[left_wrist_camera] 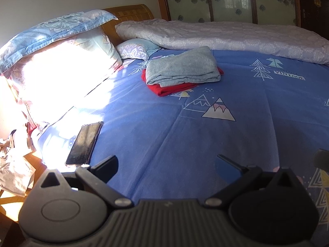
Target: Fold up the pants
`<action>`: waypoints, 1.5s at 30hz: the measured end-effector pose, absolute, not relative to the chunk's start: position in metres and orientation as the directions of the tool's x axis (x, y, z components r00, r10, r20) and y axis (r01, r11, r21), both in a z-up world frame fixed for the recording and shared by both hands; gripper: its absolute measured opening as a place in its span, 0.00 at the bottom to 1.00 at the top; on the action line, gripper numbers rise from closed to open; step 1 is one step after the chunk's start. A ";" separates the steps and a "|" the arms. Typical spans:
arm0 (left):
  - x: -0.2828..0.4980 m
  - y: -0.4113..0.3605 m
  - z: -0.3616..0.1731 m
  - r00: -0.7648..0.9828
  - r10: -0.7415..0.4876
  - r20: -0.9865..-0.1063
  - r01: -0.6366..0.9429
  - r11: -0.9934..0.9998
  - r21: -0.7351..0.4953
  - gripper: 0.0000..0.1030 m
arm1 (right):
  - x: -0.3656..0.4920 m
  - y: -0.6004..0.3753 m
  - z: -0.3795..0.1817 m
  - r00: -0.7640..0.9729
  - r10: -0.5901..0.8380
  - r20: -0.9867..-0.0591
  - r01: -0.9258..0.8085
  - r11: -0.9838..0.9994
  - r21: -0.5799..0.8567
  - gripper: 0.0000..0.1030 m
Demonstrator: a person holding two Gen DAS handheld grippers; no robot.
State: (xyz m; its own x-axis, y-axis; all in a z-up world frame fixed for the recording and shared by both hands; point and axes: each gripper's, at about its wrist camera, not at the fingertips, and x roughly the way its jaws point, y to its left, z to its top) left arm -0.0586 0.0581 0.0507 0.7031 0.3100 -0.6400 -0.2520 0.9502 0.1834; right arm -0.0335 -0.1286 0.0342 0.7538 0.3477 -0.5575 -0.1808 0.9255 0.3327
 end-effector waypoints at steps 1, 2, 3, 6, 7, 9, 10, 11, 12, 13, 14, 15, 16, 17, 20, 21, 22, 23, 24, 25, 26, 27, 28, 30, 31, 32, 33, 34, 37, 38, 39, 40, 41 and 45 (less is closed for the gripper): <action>-0.058 0.057 0.050 0.700 0.313 -0.642 -0.251 0.949 0.190 1.00 | -0.033 -0.129 0.034 0.754 0.347 -0.558 -0.179 0.926 0.334 0.64; -0.058 0.057 0.049 0.698 0.317 -0.643 -0.250 0.948 0.196 1.00 | -0.033 -0.129 0.034 0.753 0.347 -0.559 -0.178 0.925 0.335 0.64; -0.058 0.056 0.048 0.695 0.320 -0.644 -0.248 0.947 0.203 1.00 | -0.033 -0.128 0.033 0.753 0.347 -0.560 -0.176 0.925 0.336 0.64; -0.056 0.054 0.045 0.687 0.320 -0.653 -0.240 0.947 0.212 1.00 | -0.032 -0.128 0.033 0.751 0.346 -0.562 -0.175 0.925 0.336 0.64; -0.056 0.054 0.044 0.683 0.317 -0.658 -0.236 0.948 0.211 1.00 | -0.031 -0.127 0.032 0.750 0.346 -0.564 -0.175 0.925 0.336 0.64; -0.055 0.053 0.042 0.674 0.308 -0.671 -0.228 0.951 0.208 1.00 | -0.031 -0.127 0.032 0.747 0.347 -0.567 -0.174 0.925 0.337 0.64; -0.055 0.053 0.041 0.670 0.306 -0.676 -0.224 0.952 0.209 1.00 | -0.030 -0.127 0.031 0.746 0.347 -0.569 -0.173 0.925 0.337 0.64; -0.055 0.052 0.039 0.666 0.302 -0.683 -0.218 0.953 0.209 1.00 | -0.030 -0.127 0.031 0.745 0.347 -0.570 -0.172 0.925 0.338 0.64; -0.054 0.052 0.038 0.661 0.297 -0.689 -0.212 0.955 0.208 1.00 | -0.030 -0.127 0.030 0.743 0.347 -0.572 -0.171 0.925 0.339 0.64; -0.054 0.051 0.036 0.656 0.293 -0.695 -0.207 0.956 0.208 1.00 | -0.029 -0.127 0.029 0.742 0.348 -0.574 -0.170 0.925 0.341 0.64; -0.053 0.051 0.035 0.651 0.289 -0.702 -0.202 0.957 0.207 1.00 | -0.029 -0.127 0.029 0.741 0.348 -0.575 -0.168 0.924 0.342 0.64; -0.053 0.050 0.034 0.647 0.285 -0.707 -0.197 0.958 0.207 1.00 | -0.029 -0.128 0.029 0.740 0.348 -0.575 -0.167 0.924 0.344 0.64; -0.053 0.050 0.033 0.644 0.283 -0.711 -0.193 0.959 0.207 1.00 | -0.029 -0.128 0.028 0.740 0.347 -0.577 -0.165 0.924 0.345 0.64; -0.052 0.049 0.032 0.642 0.282 -0.713 -0.189 0.959 0.209 1.00 | -0.029 -0.128 0.028 0.739 0.347 -0.577 -0.164 0.924 0.346 0.64; -0.052 0.046 0.030 0.638 0.285 -0.715 -0.180 0.958 0.222 1.00 | -0.029 -0.129 0.027 0.739 0.347 -0.578 -0.160 0.923 0.349 0.64; -0.052 0.046 0.029 0.637 0.285 -0.716 -0.177 0.958 0.224 1.00 | -0.029 -0.129 0.027 0.739 0.346 -0.578 -0.159 0.923 0.350 0.64; -0.052 0.045 0.029 0.636 0.285 -0.717 -0.175 0.958 0.227 1.00 | -0.029 -0.130 0.027 0.738 0.346 -0.579 -0.157 0.923 0.351 0.64; -0.052 0.045 0.028 0.635 0.286 -0.718 -0.173 0.958 0.229 1.00 | -0.028 -0.130 0.027 0.738 0.346 -0.580 -0.155 0.923 0.353 0.64; -0.052 0.045 0.028 0.634 0.288 -0.718 -0.171 0.957 0.233 1.00 | -0.028 -0.131 0.026 0.738 0.346 -0.580 -0.153 0.922 0.355 0.64; -0.051 0.044 0.027 0.632 0.290 -0.718 -0.169 0.957 0.238 1.00 | -0.028 -0.131 0.026 0.737 0.346 -0.580 -0.151 0.922 0.357 0.64; -0.051 0.044 0.027 0.631 0.292 -0.719 -0.166 0.956 0.243 1.00 | -0.029 -0.131 0.026 0.737 0.346 -0.581 -0.150 0.921 0.359 0.64; -0.051 0.043 0.026 0.629 0.294 -0.719 -0.163 0.955 0.247 1.00 | -0.029 -0.131 0.026 0.736 0.347 -0.581 -0.150 0.921 0.360 0.64; -0.051 0.042 0.026 0.628 0.295 -0.721 -0.160 0.955 0.251 1.00 | -0.029 -0.132 0.025 0.736 0.348 -0.581 -0.150 0.920 0.361 0.64; -0.051 0.040 0.024 0.623 0.296 -0.724 -0.152 0.954 0.260 1.00 | -0.029 -0.133 0.025 0.736 0.349 -0.581 -0.149 0.920 0.364 0.64; -0.051 0.039 0.023 0.620 0.295 -0.727 -0.146 0.954 0.262 1.00 | -0.029 -0.133 0.025 0.735 0.349 -0.581 -0.148 0.919 0.365 0.64; -0.050 0.038 0.022 0.618 0.292 -0.730 -0.139 0.955 0.264 1.00 | -0.029 -0.134 0.025 0.735 0.349 -0.581 -0.147 0.919 0.366 0.64; -0.051 0.037 0.021 0.616 0.287 -0.734 -0.133 0.956 0.263 1.00 | -0.029 -0.135 0.024 0.735 0.349 -0.582 -0.146 0.918 0.368 0.64; -0.051 0.037 0.021 0.614 0.283 -0.737 -0.128 0.957 0.260 1.00 | -0.029 -0.135 0.024 0.734 0.350 -0.582 -0.145 0.918 0.369 0.64; -0.050 0.037 0.020 0.604 0.267 -0.751 -0.116 0.962 0.248 1.00 | -0.029 -0.137 0.023 0.733 0.350 -0.584 -0.142 0.917 0.372 0.64; -0.050 0.036 0.019 0.601 0.264 -0.755 -0.114 0.963 0.245 1.00 | -0.029 -0.137 0.023 0.732 0.351 -0.585 -0.141 0.917 0.373 0.64; -0.051 0.036 0.018 0.598 0.261 -0.758 -0.112 0.963 0.243 1.00 | -0.029 -0.137 0.023 0.731 0.351 -0.586 -0.140 0.917 0.374 0.64; -0.050 0.036 0.018 0.595 0.258 -0.761 -0.110 0.964 0.242 1.00 | -0.029 -0.137 0.022 0.730 0.351 -0.587 -0.140 0.916 0.375 0.64; -0.051 0.036 0.017 0.592 0.257 -0.764 -0.108 0.964 0.241 1.00 | -0.028 -0.137 0.022 0.729 0.352 -0.588 -0.140 0.916 0.375 0.64; -0.052 0.034 0.016 0.589 0.257 -0.766 -0.097 0.964 0.248 1.00 | -0.029 -0.137 0.021 0.726 0.353 -0.590 -0.138 0.916 0.377 0.64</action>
